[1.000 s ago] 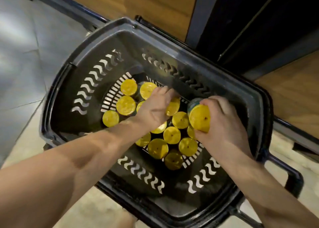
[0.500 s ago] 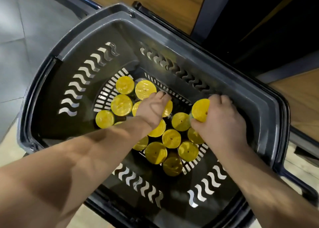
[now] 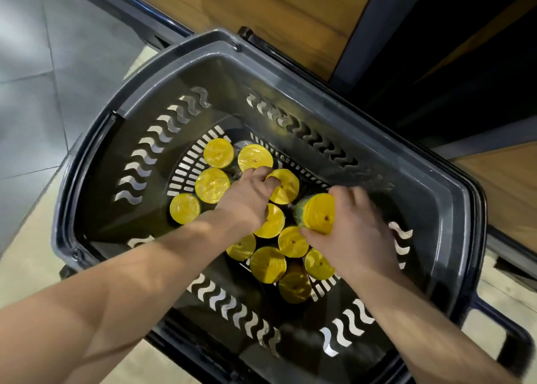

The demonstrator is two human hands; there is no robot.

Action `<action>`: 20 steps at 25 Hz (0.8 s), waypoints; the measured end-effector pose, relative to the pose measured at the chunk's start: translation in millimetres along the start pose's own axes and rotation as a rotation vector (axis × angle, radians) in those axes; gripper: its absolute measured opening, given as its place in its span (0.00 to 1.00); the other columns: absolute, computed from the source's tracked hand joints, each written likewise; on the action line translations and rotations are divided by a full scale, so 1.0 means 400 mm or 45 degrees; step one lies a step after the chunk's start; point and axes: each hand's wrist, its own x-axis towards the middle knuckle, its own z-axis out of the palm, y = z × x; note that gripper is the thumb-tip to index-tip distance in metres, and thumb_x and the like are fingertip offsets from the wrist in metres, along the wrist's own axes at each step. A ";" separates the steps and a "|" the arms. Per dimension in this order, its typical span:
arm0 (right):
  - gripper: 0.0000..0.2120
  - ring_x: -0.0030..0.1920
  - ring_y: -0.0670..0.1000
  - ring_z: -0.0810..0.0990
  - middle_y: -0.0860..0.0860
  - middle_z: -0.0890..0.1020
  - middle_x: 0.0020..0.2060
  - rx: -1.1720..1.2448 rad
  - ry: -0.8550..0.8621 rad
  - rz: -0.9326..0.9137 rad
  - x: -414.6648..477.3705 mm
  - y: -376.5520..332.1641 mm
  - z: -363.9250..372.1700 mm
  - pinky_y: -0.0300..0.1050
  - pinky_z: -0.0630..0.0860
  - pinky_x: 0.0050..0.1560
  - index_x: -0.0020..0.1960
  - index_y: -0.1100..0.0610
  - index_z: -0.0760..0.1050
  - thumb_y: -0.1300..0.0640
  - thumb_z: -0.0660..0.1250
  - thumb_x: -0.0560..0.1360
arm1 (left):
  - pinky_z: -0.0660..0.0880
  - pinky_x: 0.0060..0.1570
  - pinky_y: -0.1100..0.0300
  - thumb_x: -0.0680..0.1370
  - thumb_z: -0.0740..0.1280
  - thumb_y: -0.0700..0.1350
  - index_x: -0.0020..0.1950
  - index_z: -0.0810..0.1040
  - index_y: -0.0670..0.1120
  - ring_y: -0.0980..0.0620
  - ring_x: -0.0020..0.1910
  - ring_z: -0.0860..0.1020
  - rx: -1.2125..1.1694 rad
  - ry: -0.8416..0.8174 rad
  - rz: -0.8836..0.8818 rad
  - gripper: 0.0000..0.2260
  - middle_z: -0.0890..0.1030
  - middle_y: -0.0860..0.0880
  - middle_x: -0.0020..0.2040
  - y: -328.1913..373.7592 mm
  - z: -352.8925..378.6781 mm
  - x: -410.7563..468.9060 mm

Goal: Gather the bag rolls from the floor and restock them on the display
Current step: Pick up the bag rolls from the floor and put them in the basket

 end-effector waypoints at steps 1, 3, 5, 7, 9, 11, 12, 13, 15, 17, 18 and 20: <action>0.39 0.66 0.53 0.72 0.49 0.68 0.67 -0.018 -0.015 -0.001 -0.004 -0.003 0.010 0.43 0.69 0.45 0.72 0.49 0.63 0.32 0.72 0.69 | 0.72 0.66 0.51 0.78 0.68 0.40 0.78 0.65 0.48 0.43 0.76 0.60 -0.041 0.021 0.003 0.28 0.58 0.48 0.79 0.001 -0.009 -0.011; 0.42 0.69 0.53 0.71 0.50 0.67 0.70 -0.001 -0.057 0.035 -0.009 -0.008 0.007 0.46 0.73 0.51 0.74 0.49 0.61 0.32 0.72 0.69 | 0.70 0.69 0.51 0.79 0.69 0.43 0.78 0.65 0.49 0.44 0.76 0.59 -0.118 0.071 0.005 0.28 0.59 0.48 0.79 0.013 -0.040 -0.041; 0.45 0.71 0.55 0.69 0.52 0.65 0.73 0.082 -0.110 0.038 -0.010 -0.007 -0.030 0.51 0.73 0.61 0.77 0.49 0.58 0.32 0.72 0.69 | 0.65 0.71 0.53 0.79 0.69 0.47 0.78 0.64 0.51 0.45 0.75 0.58 -0.163 0.106 0.000 0.28 0.59 0.50 0.78 0.028 -0.087 -0.075; 0.44 0.72 0.55 0.68 0.50 0.65 0.74 0.115 -0.089 -0.047 -0.016 -0.007 -0.117 0.54 0.72 0.65 0.79 0.48 0.57 0.32 0.71 0.71 | 0.60 0.73 0.55 0.78 0.70 0.52 0.78 0.64 0.53 0.45 0.75 0.58 -0.163 0.131 0.049 0.30 0.60 0.50 0.77 0.052 -0.171 -0.124; 0.40 0.71 0.54 0.69 0.46 0.65 0.73 0.086 -0.082 -0.138 -0.039 -0.017 -0.247 0.53 0.72 0.65 0.78 0.44 0.58 0.33 0.69 0.73 | 0.56 0.74 0.55 0.76 0.72 0.55 0.78 0.65 0.55 0.44 0.76 0.56 -0.183 0.159 0.080 0.31 0.61 0.50 0.78 0.080 -0.291 -0.195; 0.38 0.70 0.54 0.68 0.44 0.64 0.72 0.013 -0.133 -0.190 -0.085 -0.042 -0.396 0.53 0.72 0.65 0.78 0.40 0.56 0.35 0.69 0.74 | 0.56 0.75 0.51 0.75 0.72 0.57 0.78 0.64 0.58 0.43 0.77 0.54 -0.127 0.140 0.059 0.34 0.59 0.50 0.79 0.107 -0.434 -0.282; 0.38 0.71 0.54 0.67 0.45 0.63 0.72 -0.030 -0.158 -0.211 -0.115 -0.062 -0.466 0.53 0.71 0.66 0.78 0.39 0.55 0.35 0.69 0.74 | 0.58 0.76 0.48 0.75 0.72 0.59 0.78 0.62 0.59 0.42 0.78 0.53 -0.047 0.131 0.054 0.34 0.58 0.50 0.80 0.118 -0.501 -0.327; 0.38 0.71 0.55 0.67 0.46 0.63 0.73 -0.071 -0.165 -0.241 -0.151 -0.084 -0.533 0.53 0.71 0.66 0.78 0.40 0.55 0.36 0.70 0.74 | 0.59 0.76 0.45 0.74 0.72 0.60 0.78 0.61 0.60 0.42 0.78 0.53 0.027 0.117 0.059 0.35 0.57 0.49 0.80 0.131 -0.567 -0.374; 0.38 0.71 0.57 0.67 0.50 0.62 0.75 -0.158 -0.125 -0.331 -0.245 -0.134 -0.703 0.54 0.71 0.67 0.78 0.41 0.56 0.37 0.70 0.74 | 0.59 0.76 0.44 0.73 0.71 0.62 0.79 0.60 0.62 0.42 0.78 0.53 0.100 0.126 0.120 0.37 0.57 0.49 0.81 0.182 -0.734 -0.496; 0.37 0.71 0.58 0.67 0.53 0.61 0.76 -0.224 -0.037 -0.389 -0.350 -0.179 -0.895 0.55 0.71 0.68 0.78 0.43 0.58 0.37 0.70 0.74 | 0.57 0.77 0.46 0.73 0.72 0.60 0.79 0.60 0.61 0.44 0.78 0.53 0.091 0.180 0.173 0.37 0.57 0.50 0.80 0.256 -0.903 -0.637; 0.37 0.72 0.58 0.68 0.53 0.60 0.77 -0.232 0.003 -0.404 -0.407 -0.199 -0.992 0.55 0.71 0.67 0.78 0.43 0.58 0.36 0.70 0.74 | 0.56 0.78 0.47 0.73 0.72 0.61 0.79 0.61 0.60 0.44 0.78 0.53 0.104 0.216 0.201 0.37 0.58 0.50 0.80 0.296 -0.980 -0.712; 0.38 0.73 0.57 0.67 0.52 0.61 0.77 -0.218 0.134 -0.426 -0.510 -0.228 -1.179 0.53 0.71 0.67 0.78 0.42 0.59 0.36 0.70 0.74 | 0.56 0.77 0.45 0.72 0.70 0.65 0.79 0.62 0.60 0.42 0.78 0.55 0.169 0.345 0.265 0.37 0.59 0.49 0.80 0.378 -1.117 -0.846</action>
